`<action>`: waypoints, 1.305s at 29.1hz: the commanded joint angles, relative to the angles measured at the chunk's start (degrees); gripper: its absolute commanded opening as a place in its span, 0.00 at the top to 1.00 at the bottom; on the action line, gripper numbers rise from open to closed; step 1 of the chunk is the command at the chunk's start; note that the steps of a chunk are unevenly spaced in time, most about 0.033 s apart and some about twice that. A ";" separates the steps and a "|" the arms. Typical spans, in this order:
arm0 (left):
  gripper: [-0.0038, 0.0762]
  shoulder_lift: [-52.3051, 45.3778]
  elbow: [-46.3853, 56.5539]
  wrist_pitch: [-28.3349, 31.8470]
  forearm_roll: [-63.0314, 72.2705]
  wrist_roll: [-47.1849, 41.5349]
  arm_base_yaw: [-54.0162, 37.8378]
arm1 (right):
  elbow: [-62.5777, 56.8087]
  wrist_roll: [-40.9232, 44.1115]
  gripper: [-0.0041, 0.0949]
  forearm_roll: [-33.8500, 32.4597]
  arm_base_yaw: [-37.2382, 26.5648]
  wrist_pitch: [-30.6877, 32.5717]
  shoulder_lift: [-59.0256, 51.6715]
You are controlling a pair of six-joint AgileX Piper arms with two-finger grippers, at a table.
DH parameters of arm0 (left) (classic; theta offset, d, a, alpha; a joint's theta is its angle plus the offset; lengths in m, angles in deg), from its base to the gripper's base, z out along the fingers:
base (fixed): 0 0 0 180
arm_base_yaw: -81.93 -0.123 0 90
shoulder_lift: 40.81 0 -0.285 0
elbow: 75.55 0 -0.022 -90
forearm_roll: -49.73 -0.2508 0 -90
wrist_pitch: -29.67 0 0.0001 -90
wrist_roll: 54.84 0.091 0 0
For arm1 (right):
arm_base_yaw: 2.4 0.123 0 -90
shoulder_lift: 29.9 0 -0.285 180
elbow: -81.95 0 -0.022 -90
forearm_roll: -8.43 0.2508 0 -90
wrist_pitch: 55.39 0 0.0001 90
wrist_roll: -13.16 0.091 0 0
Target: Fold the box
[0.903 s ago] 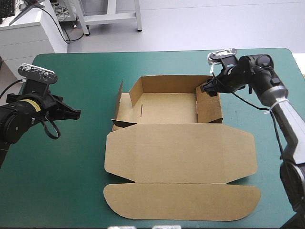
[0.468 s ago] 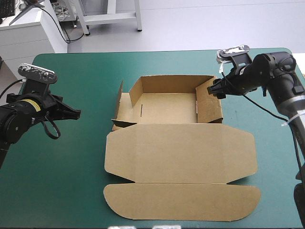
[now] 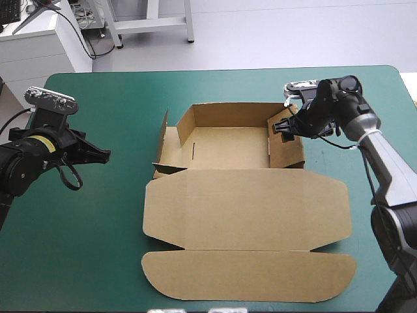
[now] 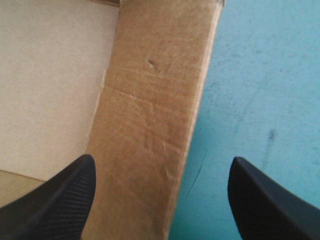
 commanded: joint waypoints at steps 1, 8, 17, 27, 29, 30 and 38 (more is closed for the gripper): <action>0.96 -0.64 -1.43 3.47 -0.39 -0.14 -0.10 | 1.55 0.07 0.28 -0.05 -0.08 -2.75 0.75; 0.96 -0.64 -1.43 3.47 -0.39 -0.14 -0.10 | 1.55 -0.70 0.31 2.00 -0.08 -4.37 3.42; 0.96 -0.64 -1.43 3.47 -0.39 -0.14 -0.10 | 1.55 -1.24 0.92 1.79 -0.08 -4.37 3.42; 0.96 -0.64 -1.43 2.65 -0.39 -0.14 -0.10 | 1.65 -2.59 0.98 1.75 -0.08 -3.89 1.10; 0.96 -0.64 -1.43 2.01 -0.39 -0.14 -0.10 | 1.65 -3.08 0.98 1.75 -0.08 -3.89 -0.51; 0.96 -0.64 -1.43 1.73 -0.39 -0.14 -0.10 | 1.65 -3.69 0.98 1.75 -0.08 -3.89 -1.45; 0.96 -0.64 -1.43 1.21 -0.39 -0.14 -0.10 | 1.65 -8.12 0.98 1.32 -0.98 -2.26 -11.10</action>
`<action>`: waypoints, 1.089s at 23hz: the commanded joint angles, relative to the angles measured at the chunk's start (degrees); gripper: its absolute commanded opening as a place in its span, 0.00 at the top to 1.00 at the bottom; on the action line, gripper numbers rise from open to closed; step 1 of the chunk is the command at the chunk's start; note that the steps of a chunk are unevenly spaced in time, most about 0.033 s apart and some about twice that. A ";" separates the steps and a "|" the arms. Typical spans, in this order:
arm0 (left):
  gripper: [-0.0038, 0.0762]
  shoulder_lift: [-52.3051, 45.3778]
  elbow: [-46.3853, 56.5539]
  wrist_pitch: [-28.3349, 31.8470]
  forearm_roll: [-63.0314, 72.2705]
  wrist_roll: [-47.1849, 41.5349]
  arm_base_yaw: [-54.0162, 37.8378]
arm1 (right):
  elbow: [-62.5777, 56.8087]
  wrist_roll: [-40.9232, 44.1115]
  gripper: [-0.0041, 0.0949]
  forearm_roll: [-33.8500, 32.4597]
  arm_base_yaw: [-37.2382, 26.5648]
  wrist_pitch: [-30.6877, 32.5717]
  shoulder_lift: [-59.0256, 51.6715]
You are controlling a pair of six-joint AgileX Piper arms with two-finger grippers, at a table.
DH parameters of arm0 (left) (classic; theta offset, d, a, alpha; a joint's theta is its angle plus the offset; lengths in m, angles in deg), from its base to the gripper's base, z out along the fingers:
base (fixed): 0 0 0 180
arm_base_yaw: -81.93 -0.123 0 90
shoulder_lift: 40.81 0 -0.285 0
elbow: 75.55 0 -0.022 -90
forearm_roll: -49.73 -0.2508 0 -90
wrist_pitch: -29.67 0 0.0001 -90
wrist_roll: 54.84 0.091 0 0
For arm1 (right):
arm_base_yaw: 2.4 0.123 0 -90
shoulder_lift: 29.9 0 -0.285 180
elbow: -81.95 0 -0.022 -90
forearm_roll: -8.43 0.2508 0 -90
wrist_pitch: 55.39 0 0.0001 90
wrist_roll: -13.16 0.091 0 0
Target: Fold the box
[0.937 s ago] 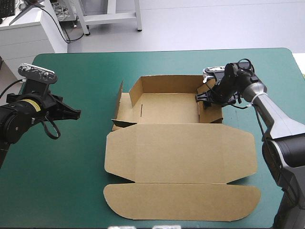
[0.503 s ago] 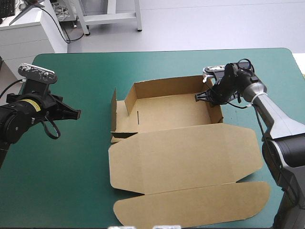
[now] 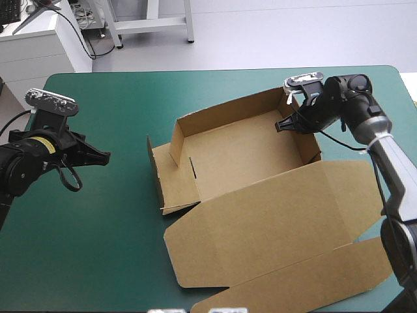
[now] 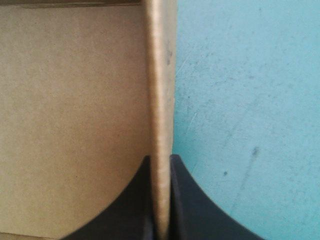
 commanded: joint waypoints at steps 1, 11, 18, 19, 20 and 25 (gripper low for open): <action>0.96 -0.64 -1.43 2.49 -0.39 -0.14 -0.10 | 1.70 -1.40 0.98 0.79 -1.41 -1.32 -7.09; 0.93 1.77 -1.19 2.21 0.64 0.30 -0.81 | 1.70 -19.58 0.98 27.47 -25.53 9.24 -19.88; 0.93 4.01 7.95 6.49 37.40 26.47 -24.60 | 1.70 -21.38 0.98 33.74 -28.63 9.34 -21.18; 0.93 4.47 9.77 6.49 44.12 31.68 -27.98 | 1.70 -21.83 0.98 34.42 -28.63 9.34 -21.18; 0.93 5.06 11.67 6.60 50.61 35.86 -30.96 | 1.70 -21.97 0.98 34.66 -28.63 9.24 -21.18; 0.93 9.16 19.25 6.26 69.80 52.39 -37.25 | 1.70 -22.10 0.98 36.84 -28.53 9.09 -21.18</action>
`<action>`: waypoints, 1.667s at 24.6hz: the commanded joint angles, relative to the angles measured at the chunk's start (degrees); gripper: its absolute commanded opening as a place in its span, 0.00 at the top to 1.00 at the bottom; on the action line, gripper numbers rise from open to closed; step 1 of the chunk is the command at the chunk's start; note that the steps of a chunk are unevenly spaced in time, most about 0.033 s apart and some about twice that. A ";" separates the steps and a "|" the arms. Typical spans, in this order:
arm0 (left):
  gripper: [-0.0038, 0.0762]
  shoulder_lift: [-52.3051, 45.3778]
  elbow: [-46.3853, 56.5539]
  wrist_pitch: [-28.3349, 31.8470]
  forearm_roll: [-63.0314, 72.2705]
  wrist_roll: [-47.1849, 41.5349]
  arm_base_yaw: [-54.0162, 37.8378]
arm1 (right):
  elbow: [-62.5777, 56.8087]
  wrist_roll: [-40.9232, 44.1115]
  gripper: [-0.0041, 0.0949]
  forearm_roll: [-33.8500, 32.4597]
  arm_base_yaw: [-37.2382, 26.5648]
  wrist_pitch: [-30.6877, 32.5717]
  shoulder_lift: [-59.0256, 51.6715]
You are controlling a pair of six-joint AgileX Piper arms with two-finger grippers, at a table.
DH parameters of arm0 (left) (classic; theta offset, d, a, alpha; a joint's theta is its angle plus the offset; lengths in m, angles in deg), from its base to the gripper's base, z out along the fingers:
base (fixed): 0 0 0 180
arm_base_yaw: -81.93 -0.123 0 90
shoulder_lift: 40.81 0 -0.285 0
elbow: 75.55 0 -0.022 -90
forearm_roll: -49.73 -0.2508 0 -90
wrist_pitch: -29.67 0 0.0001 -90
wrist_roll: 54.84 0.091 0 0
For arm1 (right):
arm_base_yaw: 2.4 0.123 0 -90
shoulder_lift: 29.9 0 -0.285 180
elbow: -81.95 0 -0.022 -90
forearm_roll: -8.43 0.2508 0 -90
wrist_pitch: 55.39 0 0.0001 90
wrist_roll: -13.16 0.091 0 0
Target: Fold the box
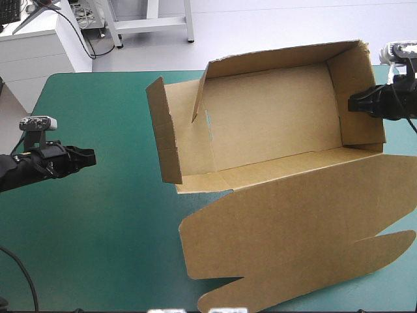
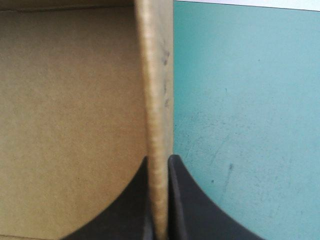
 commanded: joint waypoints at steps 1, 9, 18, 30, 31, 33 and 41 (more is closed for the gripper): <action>0.93 2.19 2.60 1.59 14.14 9.08 -1.80 | 1.70 -0.12 0.98 5.62 -0.33 -0.69 -2.01; 0.92 15.21 3.35 -9.35 32.77 18.19 -1.67 | 1.70 0.12 0.97 4.42 3.64 -2.17 -2.01; 0.17 18.12 2.64 -20.23 40.92 26.71 4.58 | 1.70 6.98 0.98 -3.46 10.56 -10.54 -1.91; 0.17 16.22 -5.19 -20.82 40.47 22.46 13.30 | 1.70 18.30 0.97 -20.70 19.15 -17.07 -1.80; 0.17 15.79 -5.39 -20.82 40.61 22.16 13.30 | 1.70 18.94 0.97 -21.43 19.74 -17.77 -1.80; 0.17 14.94 -5.42 -20.82 40.62 22.16 13.30 | 1.60 19.56 0.97 -22.25 20.41 -18.61 -1.80; 0.17 12.91 -5.93 -20.82 40.49 22.01 13.30 | 1.60 19.67 0.97 -22.80 21.19 -19.22 -1.72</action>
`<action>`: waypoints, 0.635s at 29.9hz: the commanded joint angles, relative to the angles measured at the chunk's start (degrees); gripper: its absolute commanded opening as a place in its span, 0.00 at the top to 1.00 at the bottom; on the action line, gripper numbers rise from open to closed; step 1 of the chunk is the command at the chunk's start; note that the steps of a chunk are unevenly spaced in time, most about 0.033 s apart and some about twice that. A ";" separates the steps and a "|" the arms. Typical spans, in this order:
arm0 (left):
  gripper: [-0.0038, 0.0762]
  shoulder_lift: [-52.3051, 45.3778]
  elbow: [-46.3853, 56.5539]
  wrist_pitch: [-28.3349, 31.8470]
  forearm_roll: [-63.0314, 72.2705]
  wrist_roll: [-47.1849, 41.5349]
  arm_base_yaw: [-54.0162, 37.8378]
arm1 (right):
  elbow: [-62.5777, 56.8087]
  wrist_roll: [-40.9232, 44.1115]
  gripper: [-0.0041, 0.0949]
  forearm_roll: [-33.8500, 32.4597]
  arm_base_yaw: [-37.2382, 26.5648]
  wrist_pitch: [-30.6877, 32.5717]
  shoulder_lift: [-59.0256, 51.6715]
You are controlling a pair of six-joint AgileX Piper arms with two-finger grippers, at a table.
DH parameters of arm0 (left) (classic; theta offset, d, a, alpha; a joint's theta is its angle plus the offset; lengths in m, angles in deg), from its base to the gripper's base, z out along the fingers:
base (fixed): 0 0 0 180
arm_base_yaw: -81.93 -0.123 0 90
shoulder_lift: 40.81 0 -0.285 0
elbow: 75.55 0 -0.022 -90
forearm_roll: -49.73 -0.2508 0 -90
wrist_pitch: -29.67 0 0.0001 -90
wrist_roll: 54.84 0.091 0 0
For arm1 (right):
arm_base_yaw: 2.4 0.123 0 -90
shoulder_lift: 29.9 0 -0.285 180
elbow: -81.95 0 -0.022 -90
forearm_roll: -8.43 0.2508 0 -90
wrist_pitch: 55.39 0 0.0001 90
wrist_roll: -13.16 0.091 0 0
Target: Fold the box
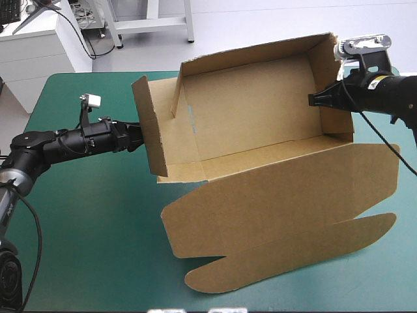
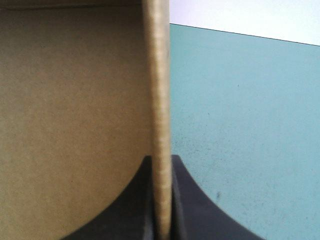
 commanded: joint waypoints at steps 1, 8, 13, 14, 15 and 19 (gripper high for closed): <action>0.17 -2.85 -1.98 -7.05 4.19 -0.27 0.45 | 1.60 1.08 0.97 0.92 0.29 -4.56 -1.72; 0.17 -2.97 -1.98 -7.05 7.91 -0.81 0.45 | 1.60 1.34 0.97 -0.19 0.38 -4.48 -1.68; 0.17 -4.18 -3.83 -7.05 9.07 -0.81 2.84 | 1.60 3.66 0.97 -3.22 0.38 -4.86 -1.22; 0.17 -4.60 -4.57 -7.05 9.07 -0.81 3.58 | 1.60 3.66 0.97 -3.22 0.38 -4.86 -1.22; 0.17 -4.74 -5.41 -7.05 9.07 -0.81 4.20 | 1.60 3.66 0.97 -3.22 0.38 -5.01 -1.22; 0.17 -5.11 -8.97 -7.05 9.07 -2.00 6.20 | 1.60 3.66 0.97 -3.22 0.38 -5.70 -1.22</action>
